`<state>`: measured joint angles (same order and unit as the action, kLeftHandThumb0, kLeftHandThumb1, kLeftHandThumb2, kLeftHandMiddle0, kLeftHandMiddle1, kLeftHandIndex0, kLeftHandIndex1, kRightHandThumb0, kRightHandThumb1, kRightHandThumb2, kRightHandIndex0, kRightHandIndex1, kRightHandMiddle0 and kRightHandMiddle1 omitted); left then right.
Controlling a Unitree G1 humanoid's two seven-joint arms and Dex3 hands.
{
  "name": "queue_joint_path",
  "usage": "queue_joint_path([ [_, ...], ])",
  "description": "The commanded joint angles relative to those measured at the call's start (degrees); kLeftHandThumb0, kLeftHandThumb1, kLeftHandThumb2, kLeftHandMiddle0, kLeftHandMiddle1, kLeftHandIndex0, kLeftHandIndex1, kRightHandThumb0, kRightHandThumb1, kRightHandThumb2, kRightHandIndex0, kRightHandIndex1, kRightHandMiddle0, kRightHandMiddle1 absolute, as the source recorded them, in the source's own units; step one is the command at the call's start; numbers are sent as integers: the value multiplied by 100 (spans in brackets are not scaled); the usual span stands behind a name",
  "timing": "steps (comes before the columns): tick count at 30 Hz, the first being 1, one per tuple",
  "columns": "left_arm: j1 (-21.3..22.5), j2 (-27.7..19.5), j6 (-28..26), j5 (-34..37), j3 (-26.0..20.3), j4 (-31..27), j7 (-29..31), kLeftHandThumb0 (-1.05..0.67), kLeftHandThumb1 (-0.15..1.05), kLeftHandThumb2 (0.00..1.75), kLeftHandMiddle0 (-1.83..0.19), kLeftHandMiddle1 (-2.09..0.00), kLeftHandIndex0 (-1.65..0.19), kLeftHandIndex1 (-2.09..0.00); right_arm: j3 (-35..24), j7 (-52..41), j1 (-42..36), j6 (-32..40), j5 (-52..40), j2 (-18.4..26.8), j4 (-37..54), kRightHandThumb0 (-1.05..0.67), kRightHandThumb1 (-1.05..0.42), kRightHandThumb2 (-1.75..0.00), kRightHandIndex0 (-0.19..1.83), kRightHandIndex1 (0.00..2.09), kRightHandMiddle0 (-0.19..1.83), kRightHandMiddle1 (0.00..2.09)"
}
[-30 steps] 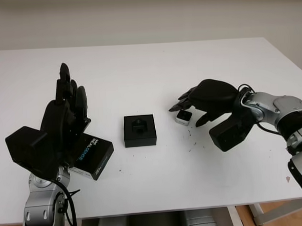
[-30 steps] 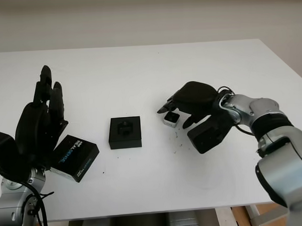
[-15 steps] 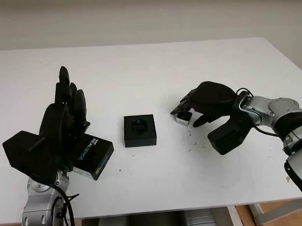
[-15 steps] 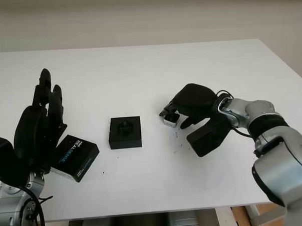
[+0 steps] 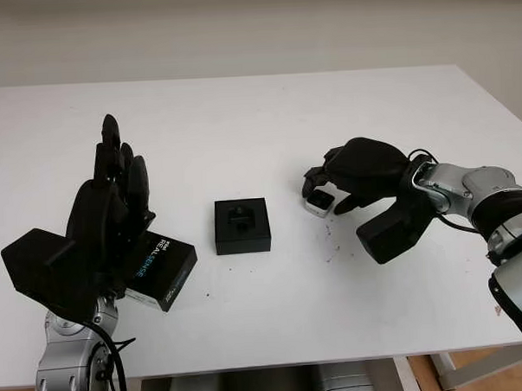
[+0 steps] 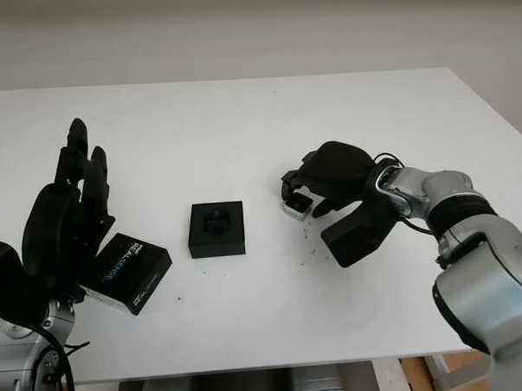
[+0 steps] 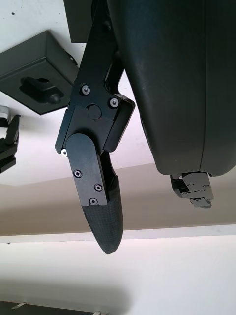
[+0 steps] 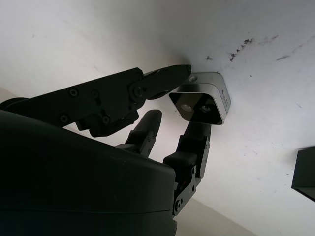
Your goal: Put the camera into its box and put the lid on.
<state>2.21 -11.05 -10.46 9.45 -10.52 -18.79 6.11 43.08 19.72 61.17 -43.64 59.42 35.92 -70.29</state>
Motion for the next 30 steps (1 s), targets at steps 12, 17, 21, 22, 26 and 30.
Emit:
queue_joint_path([
  [12,36,-13,-51,-8,15,-65,-1,-79,105,66,19,0,19,0,-182,-374,53,51,-426,-53,-80,-39,-103,-6,13,181,20,185],
  [17,43,-12,-67,3,21,-66,10,-79,105,66,19,0,19,0,-320,-470,-63,48,-664,-72,-54,-36,-101,-5,27,142,33,148],
  [21,39,-8,-57,4,26,-67,16,-79,105,67,19,0,19,0,-518,-1020,-109,204,-980,-110,-57,-38,-104,-7,40,75,34,127],
  [22,46,-15,-52,10,25,-56,31,-79,105,66,19,0,19,0,-576,-1187,-118,263,-1070,-122,-50,-38,-104,-7,45,53,35,123],
  [26,58,-8,-73,-18,28,-65,9,-79,105,66,19,0,19,0,-884,-1966,-147,516,-1522,-201,-27,-41,-105,-10,39,14,31,122],
  [30,41,-5,-113,-25,34,-107,-14,-79,105,65,19,0,19,0,-1197,-2426,-190,615,-1954,-245,33,-41,-105,-12,35,7,26,134],
])
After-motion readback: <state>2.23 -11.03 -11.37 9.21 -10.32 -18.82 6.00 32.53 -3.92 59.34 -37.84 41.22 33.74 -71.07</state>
